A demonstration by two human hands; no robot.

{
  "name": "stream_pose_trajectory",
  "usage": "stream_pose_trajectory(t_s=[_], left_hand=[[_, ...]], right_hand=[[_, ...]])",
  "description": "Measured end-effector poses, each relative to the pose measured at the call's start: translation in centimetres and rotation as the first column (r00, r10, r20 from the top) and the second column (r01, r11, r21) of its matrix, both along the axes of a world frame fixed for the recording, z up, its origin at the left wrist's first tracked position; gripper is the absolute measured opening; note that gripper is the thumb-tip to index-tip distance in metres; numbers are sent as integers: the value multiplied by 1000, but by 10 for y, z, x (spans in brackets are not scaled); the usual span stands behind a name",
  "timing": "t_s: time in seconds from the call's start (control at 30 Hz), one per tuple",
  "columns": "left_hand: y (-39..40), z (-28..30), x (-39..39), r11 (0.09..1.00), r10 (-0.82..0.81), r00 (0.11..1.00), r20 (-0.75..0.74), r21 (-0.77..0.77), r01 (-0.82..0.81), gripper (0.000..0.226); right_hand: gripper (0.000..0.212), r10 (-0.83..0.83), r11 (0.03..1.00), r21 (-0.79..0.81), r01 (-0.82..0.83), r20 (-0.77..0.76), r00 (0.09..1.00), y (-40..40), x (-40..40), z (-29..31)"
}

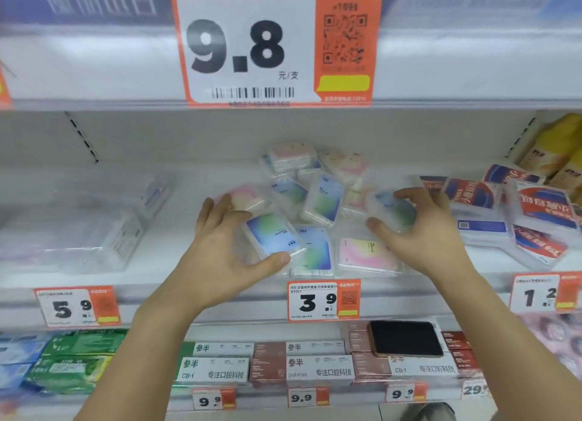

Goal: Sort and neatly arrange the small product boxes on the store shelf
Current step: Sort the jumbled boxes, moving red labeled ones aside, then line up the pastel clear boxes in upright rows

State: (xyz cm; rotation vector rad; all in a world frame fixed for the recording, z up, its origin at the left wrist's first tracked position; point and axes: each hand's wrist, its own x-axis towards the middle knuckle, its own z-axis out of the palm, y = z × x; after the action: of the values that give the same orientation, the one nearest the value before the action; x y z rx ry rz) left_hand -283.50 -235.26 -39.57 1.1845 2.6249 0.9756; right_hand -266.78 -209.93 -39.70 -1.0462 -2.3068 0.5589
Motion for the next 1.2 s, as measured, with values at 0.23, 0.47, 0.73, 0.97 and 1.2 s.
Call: stream_pose_trajectory(t_s=[0.23, 0.47, 0.73, 0.97, 1.2], left_hand=[[3, -2, 5, 1000, -2, 1000, -8, 23, 2, 95], [23, -8, 19, 979, -203, 974, -95, -8, 203, 103], [-50, 14, -33, 922, 247, 939, -238, 355, -153, 25], [-126, 9, -77, 868, 450, 855, -258, 351, -352, 18], [-188, -12, -125, 831, 555, 762, -332, 187, -524, 50]], right_hand=[[65, 136, 990, 2, -141, 241, 961, -12, -18, 18], [42, 125, 980, 156, -126, 11, 992, -30, -15, 24], [15, 660, 744, 263, -614, -147, 737, -148, -65, 32], [39, 667, 731, 85, -677, 119, 735, -221, -176, 16], [60, 776, 593, 67, -803, 220, 591, -268, -228, 0]])
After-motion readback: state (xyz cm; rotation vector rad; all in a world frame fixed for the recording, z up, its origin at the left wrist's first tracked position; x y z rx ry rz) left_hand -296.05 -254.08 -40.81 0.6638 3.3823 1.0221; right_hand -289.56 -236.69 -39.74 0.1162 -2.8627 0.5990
